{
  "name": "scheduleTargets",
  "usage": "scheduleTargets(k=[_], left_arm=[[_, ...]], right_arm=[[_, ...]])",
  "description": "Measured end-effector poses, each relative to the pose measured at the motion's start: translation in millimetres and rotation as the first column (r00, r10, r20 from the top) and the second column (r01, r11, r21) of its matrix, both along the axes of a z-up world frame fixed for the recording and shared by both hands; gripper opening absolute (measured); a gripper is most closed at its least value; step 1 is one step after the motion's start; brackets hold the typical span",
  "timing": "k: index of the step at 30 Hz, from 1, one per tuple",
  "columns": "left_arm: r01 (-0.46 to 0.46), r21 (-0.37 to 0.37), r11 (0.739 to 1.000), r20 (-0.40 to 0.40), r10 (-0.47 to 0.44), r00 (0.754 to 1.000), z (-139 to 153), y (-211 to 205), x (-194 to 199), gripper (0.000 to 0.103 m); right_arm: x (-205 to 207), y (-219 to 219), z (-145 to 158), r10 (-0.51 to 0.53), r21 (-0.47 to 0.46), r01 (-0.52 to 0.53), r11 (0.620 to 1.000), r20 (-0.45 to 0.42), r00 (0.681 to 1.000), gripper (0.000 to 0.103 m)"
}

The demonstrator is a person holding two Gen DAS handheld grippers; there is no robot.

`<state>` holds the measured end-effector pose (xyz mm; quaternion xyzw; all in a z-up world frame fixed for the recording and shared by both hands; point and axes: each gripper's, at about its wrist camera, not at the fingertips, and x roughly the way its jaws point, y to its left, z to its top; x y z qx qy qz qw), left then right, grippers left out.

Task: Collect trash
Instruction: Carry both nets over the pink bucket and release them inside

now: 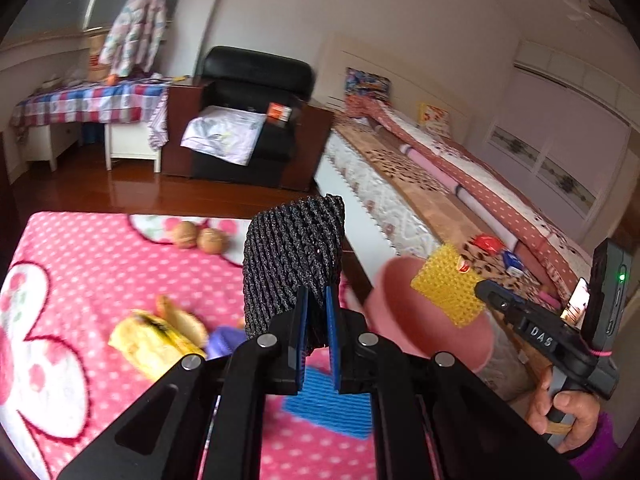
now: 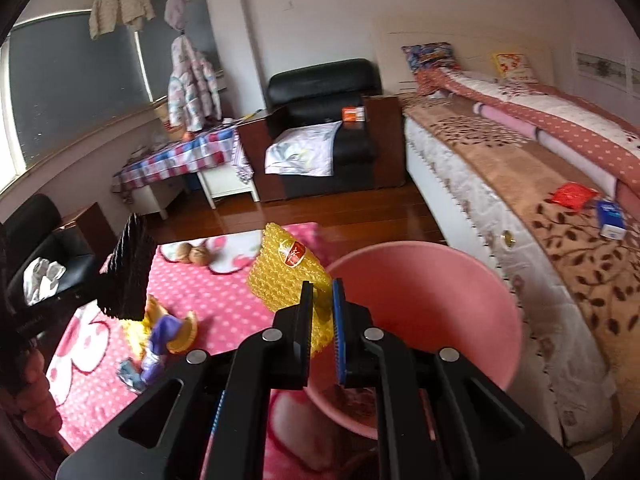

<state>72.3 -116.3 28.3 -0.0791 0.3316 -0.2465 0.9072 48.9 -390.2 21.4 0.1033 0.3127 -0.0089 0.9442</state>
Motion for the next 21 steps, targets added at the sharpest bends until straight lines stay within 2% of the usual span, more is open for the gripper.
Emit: scheduleTargets(k=[13, 21], left_arm=[[0.187, -0.013, 0.982, -0.037, -0.187, 0.982, -0.1, -98.0, 4.7, 0.008], [0.277, 0.008, 0.961, -0.082, -0.276, 0.958, -21.2, -144.4, 4.2, 0.008]], right_arm=[[-24.2, -49.3, -17.9, -0.108, -0.033, 0.108, 0.994, -0.014, 0.994, 0.010], [-25.7, -64.6, -32.1, -0.129, -0.012, 0.128, 0.992, -0.042, 0.991, 0.010]])
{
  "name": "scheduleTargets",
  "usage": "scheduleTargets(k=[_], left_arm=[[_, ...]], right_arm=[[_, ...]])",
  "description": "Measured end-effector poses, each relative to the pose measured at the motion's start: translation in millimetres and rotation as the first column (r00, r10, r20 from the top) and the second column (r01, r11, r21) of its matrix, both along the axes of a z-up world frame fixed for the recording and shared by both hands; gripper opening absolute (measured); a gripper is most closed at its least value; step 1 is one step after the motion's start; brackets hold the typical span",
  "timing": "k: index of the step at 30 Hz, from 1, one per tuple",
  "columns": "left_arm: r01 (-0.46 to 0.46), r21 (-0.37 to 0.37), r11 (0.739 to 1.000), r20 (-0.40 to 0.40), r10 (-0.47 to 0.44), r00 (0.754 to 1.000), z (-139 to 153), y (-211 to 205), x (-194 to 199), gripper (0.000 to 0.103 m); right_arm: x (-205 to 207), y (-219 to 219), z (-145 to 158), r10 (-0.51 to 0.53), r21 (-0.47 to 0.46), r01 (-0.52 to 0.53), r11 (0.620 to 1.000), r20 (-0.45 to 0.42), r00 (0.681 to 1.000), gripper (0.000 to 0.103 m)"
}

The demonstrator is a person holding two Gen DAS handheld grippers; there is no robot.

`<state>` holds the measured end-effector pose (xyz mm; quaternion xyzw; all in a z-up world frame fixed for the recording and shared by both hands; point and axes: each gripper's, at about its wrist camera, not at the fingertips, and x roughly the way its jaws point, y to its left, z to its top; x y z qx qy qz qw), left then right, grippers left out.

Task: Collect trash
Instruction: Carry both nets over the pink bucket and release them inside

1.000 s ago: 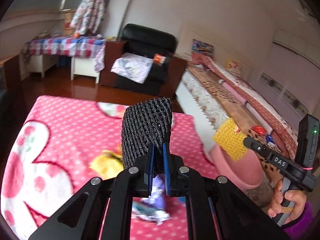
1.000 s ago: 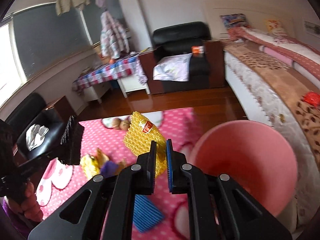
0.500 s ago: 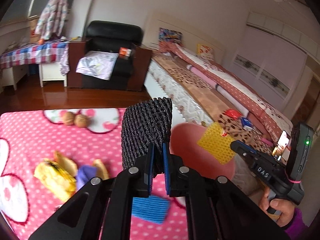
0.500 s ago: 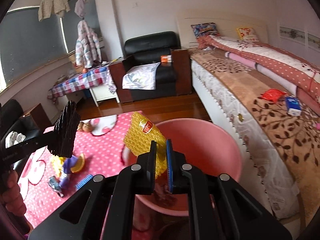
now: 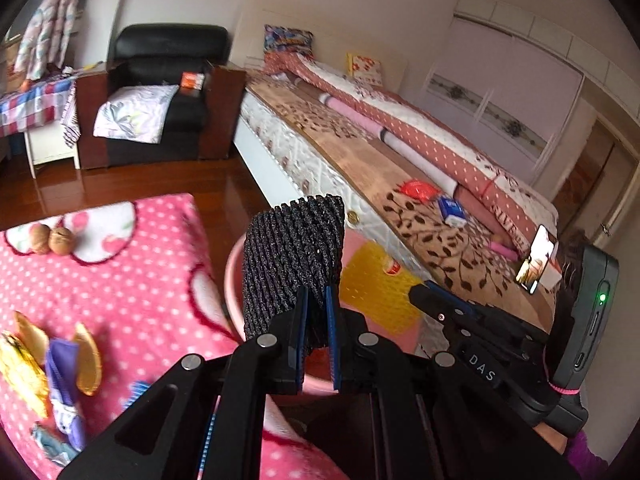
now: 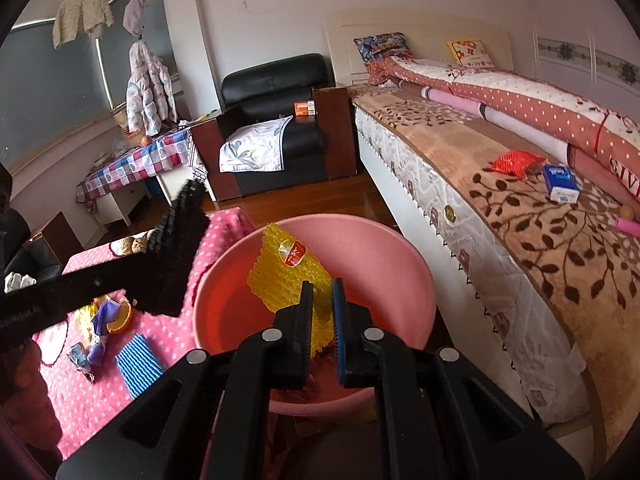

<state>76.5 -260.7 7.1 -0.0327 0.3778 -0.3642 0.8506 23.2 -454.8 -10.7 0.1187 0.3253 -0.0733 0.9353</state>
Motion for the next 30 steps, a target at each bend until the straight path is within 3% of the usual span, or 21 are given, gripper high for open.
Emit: scheduleTargets(k=[15, 20, 24, 30], left_arm=[[-0.019, 0.040, 0.999, -0.077, 0.022, 0.997, -32.1, -17.9, 14.1, 0.008], [-0.015, 0.050, 0.999, -0.077, 0.019, 0.997, -34.3, -20.2, 13.2, 0.018], [-0.010, 0.043, 0.999, -0.077, 0.013, 0.997, -33.9, -20.7, 11.1, 0.020], [-0.041, 0.049, 0.998, -0.072, 0.044, 0.996, -31.4, -16.0, 11.9, 0.037]], right_arm=[[9.8, -9.8, -15.2, 0.007, 0.031, -0.006, 1.000, -0.048, 0.999, 0.010], [11.0, -13.8, -17.1, 0.000, 0.058, 0.004, 0.998, -0.055, 0.998, 0.019], [8.8, -14.8, -17.1, -0.010, 0.063, 0.013, 0.998, -0.049, 0.999, 0.023], [6.6, -13.3, -18.7, -0.005, 0.077, 0.008, 0.997, -0.043, 0.999, 0.025]])
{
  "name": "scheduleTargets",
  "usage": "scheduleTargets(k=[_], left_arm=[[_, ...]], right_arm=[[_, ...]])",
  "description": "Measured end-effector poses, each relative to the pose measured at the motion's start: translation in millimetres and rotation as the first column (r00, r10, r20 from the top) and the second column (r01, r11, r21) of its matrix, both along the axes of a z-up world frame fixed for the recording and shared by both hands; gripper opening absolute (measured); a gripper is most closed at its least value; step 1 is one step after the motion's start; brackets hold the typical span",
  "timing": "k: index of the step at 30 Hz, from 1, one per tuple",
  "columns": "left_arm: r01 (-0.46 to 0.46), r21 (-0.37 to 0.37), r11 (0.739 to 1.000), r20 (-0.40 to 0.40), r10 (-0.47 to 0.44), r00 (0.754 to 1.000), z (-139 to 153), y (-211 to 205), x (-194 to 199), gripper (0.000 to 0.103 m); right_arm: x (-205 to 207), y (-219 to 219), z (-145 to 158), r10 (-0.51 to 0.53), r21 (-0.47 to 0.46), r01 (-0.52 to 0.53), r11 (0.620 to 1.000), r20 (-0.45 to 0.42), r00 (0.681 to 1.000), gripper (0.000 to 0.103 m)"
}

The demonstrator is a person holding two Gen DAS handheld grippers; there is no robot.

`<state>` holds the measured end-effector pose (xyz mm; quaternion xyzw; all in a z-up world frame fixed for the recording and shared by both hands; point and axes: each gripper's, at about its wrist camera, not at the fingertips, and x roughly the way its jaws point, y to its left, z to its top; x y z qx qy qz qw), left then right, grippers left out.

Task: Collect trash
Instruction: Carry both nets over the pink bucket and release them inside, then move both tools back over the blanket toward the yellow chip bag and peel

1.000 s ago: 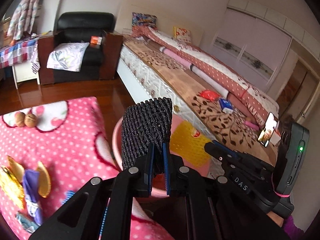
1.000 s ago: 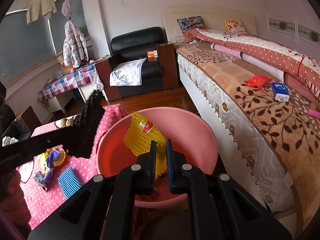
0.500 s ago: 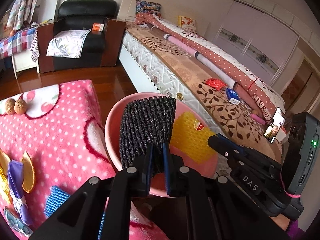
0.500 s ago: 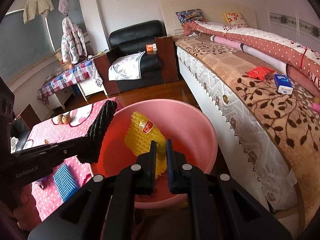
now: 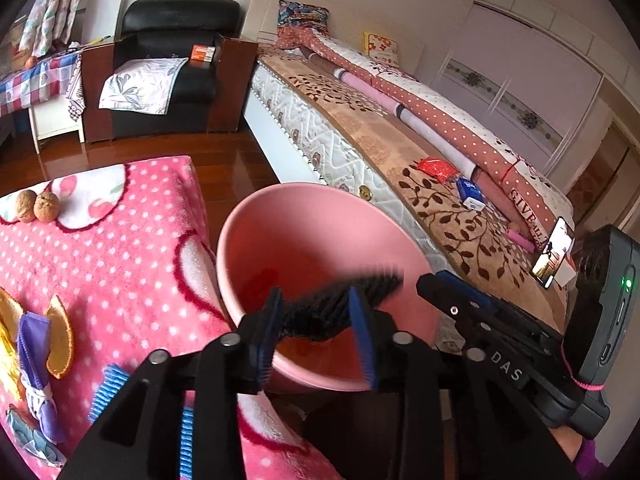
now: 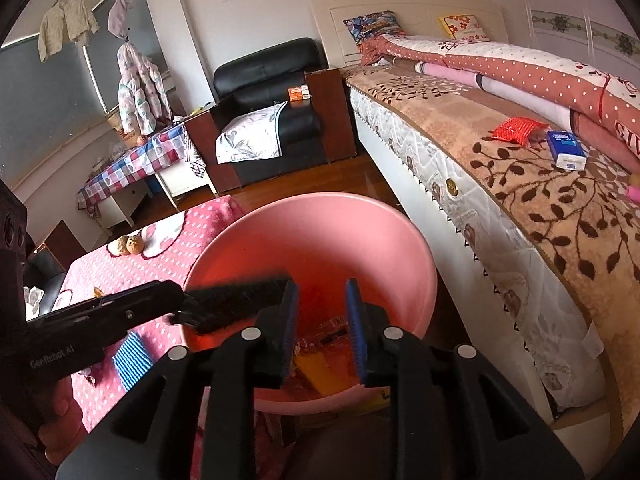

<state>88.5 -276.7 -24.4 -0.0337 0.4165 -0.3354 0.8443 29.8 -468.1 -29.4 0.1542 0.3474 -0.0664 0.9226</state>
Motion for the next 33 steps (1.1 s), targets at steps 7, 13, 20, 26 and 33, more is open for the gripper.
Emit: scheduleTargets(k=[7, 13, 20, 26, 33], left_arm=[[-0.032, -0.001, 1.000, 0.020, 0.032, 0.999, 4.8, 9.0, -2.1, 0.042], [-0.042, 0.024, 0.999, 0.092, 0.040, 0.995, 14.3, 20.4, -15.8, 0.042], [-0.111, 0.067, 0.991, 0.163, 0.099, 0.982, 25.2, 58.2, -30.1, 0.042], [-0.241, 0.061, 0.969, 0.164, 0.228, 0.960, 31.6, 116.6, -29.9, 0.042], [-0.386, 0.065, 0.920, 0.145, 0.374, 0.916, 23.7, 184.8, -26.0, 0.042]], right_arm=[[-4.7, 9.1, 8.6, 0.018, -0.024, -0.017, 1.000, 0.033, 0.999, 0.025], [-4.3, 30.9, 14.1, 0.081, -0.053, -0.079, 0.995, 0.044, 0.996, 0.025], [0.4, 66.0, 17.2, 0.203, -0.043, -0.201, 0.979, 0.048, 0.978, 0.025], [2.6, 100.7, 19.3, 0.291, -0.040, -0.289, 0.956, 0.051, 0.955, 0.025], [9.9, 133.0, 18.1, 0.367, -0.015, -0.367, 0.930, 0.032, 0.930, 0.025]])
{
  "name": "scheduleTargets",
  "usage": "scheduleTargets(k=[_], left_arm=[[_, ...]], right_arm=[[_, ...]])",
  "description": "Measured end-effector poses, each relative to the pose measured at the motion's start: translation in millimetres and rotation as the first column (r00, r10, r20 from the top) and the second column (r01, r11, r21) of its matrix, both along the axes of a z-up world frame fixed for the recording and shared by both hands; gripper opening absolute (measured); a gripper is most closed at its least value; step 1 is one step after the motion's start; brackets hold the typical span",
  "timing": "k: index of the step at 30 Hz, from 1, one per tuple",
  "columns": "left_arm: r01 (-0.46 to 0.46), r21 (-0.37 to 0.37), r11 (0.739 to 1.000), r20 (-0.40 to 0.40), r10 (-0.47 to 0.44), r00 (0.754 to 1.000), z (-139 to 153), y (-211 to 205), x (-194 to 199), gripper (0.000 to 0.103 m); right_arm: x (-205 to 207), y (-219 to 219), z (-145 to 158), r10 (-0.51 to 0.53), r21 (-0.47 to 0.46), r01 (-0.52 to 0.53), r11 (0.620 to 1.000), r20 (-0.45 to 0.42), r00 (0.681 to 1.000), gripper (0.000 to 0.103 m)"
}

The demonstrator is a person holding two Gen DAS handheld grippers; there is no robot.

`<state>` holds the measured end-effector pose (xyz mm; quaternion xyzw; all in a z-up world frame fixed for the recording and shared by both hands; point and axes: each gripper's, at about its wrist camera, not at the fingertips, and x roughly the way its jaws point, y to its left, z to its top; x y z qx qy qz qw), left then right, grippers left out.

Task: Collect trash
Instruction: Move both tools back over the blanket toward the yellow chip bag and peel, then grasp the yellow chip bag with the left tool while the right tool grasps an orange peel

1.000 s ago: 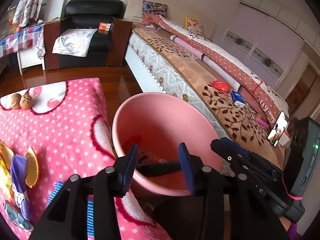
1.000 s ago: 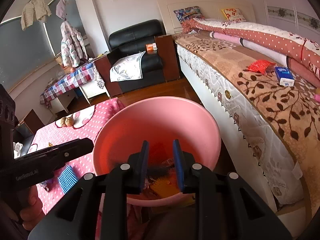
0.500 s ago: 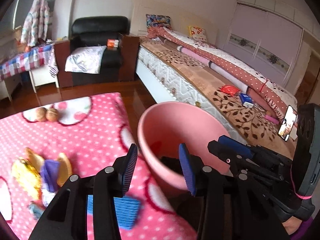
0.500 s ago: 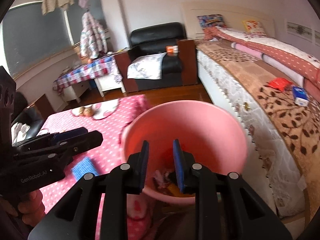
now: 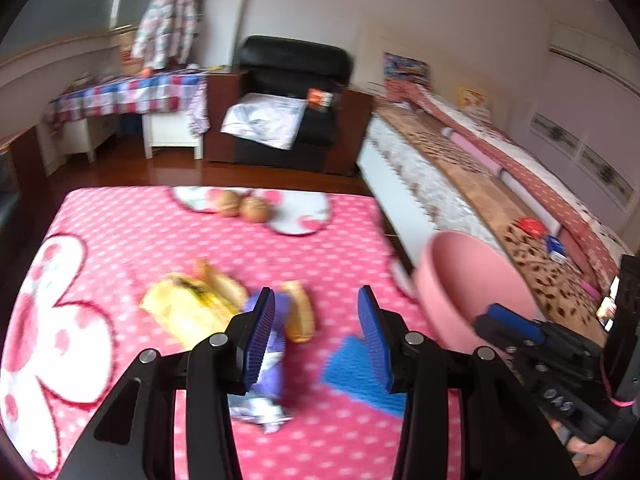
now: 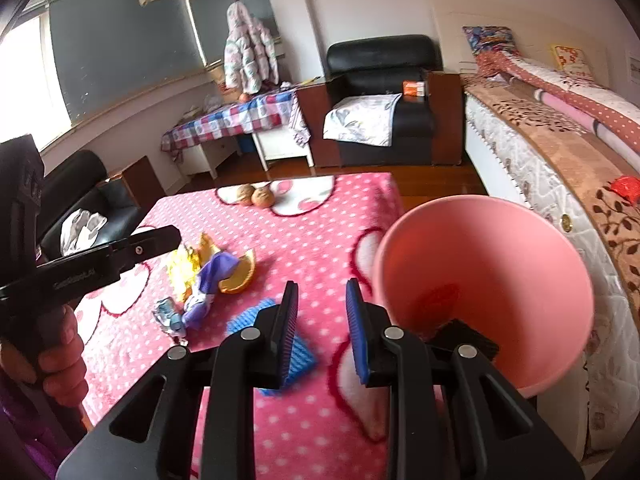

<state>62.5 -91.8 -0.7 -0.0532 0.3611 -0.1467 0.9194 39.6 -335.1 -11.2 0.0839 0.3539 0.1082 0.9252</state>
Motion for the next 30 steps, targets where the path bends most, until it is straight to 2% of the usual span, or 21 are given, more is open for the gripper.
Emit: scheduleTargets(k=[5, 8, 11, 23, 30], left_arm=[[-0.112, 0.013, 0.994, -0.038, 0.113, 0.993, -17.1, 45.3, 2.4, 0.042], [-0.196, -0.014, 0.981, -0.082, 0.194, 0.978, -31.5, 70.8, 5.4, 0.042], [-0.230, -0.037, 0.973, -0.128, 0.223, 0.966, -44.3, 80.8, 9.5, 0.042], [-0.266, -0.039, 0.963, -0.240, 0.249, 0.938, -83.4, 72.5, 45.8, 0.042], [-0.253, -0.048, 0.966, -0.224, 0.237, 0.945, -86.8, 69.5, 57.4, 0.040]], right_arm=[[4.5, 17.3, -1.9, 0.049, 0.012, -0.049, 0.999, -0.014, 0.999, 0.025], [10.4, 25.7, -4.5, 0.070, 0.015, -0.069, 0.997, -0.026, 0.997, 0.025], [16.7, 33.1, -7.2, 0.086, 0.024, -0.085, 0.996, -0.041, 0.995, 0.025], [32.6, 61.9, -12.4, 0.137, -0.001, -0.137, 0.991, -0.056, 0.989, 0.025], [49.6, 81.9, -8.5, 0.192, -0.013, -0.193, 0.981, -0.049, 0.980, 0.025]])
